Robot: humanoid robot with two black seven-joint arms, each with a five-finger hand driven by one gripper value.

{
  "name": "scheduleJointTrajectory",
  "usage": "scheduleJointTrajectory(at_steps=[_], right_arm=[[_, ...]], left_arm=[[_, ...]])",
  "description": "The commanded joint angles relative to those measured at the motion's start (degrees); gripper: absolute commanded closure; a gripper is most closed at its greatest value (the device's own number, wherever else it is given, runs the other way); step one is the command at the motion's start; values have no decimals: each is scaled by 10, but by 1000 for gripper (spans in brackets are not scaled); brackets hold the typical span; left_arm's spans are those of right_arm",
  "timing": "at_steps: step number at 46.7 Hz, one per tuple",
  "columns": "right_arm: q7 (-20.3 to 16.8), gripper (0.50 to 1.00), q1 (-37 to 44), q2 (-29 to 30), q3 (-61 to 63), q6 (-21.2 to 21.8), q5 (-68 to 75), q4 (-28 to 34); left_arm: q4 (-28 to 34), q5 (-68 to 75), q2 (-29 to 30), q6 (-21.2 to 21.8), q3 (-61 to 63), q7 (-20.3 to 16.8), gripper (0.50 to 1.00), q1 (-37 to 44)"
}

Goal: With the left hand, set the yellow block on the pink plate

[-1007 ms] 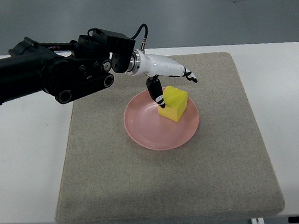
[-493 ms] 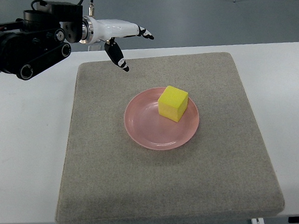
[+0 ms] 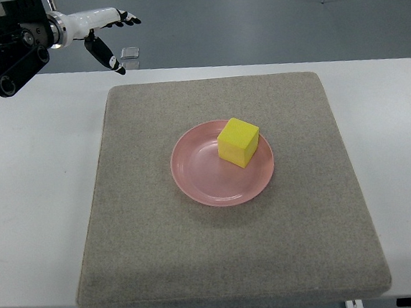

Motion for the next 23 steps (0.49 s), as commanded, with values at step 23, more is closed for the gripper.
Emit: scheduleJointTrajectory(at_steps=[23], right_arm=[[0, 576, 0, 0, 0, 0, 0, 0]], left_arm=[[126, -470, -54, 58, -17, 44, 529, 58]])
